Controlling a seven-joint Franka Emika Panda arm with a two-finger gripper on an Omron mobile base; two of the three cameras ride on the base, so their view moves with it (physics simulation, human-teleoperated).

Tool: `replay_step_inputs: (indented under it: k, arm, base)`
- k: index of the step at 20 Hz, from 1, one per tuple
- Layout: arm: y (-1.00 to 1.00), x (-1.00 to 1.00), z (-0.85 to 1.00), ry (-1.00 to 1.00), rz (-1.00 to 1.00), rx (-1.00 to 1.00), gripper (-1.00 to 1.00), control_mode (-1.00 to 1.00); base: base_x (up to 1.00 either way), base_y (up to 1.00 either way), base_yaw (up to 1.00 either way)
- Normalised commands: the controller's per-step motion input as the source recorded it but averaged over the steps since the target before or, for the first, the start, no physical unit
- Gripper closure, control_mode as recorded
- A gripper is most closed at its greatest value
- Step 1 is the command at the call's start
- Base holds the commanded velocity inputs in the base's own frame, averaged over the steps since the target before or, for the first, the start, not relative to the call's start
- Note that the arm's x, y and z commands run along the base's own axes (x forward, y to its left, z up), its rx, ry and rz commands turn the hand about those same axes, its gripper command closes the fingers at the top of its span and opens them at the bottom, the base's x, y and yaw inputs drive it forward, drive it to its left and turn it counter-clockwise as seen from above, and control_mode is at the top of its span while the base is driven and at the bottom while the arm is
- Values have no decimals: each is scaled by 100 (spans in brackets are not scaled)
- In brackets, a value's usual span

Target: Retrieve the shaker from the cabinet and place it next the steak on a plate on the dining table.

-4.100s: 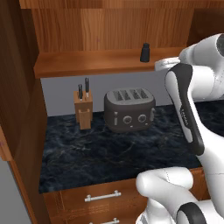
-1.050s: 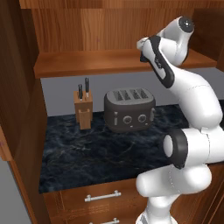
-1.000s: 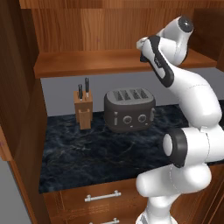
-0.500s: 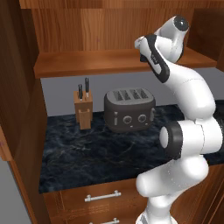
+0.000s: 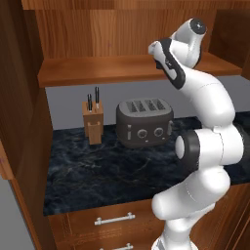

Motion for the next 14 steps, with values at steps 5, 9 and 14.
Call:
replay_step_inputs:
  k: [5,9,14]
  arm:
    - [0,18,-6,1,0,0,-100,-100]
    - [1,3,-8,0,0,0,100,-100]
    - [0,0,-1,0,0,0,100,-100]
  base:
    - [0,0,0]
    - [0,0,0]
    - [0,0,0]
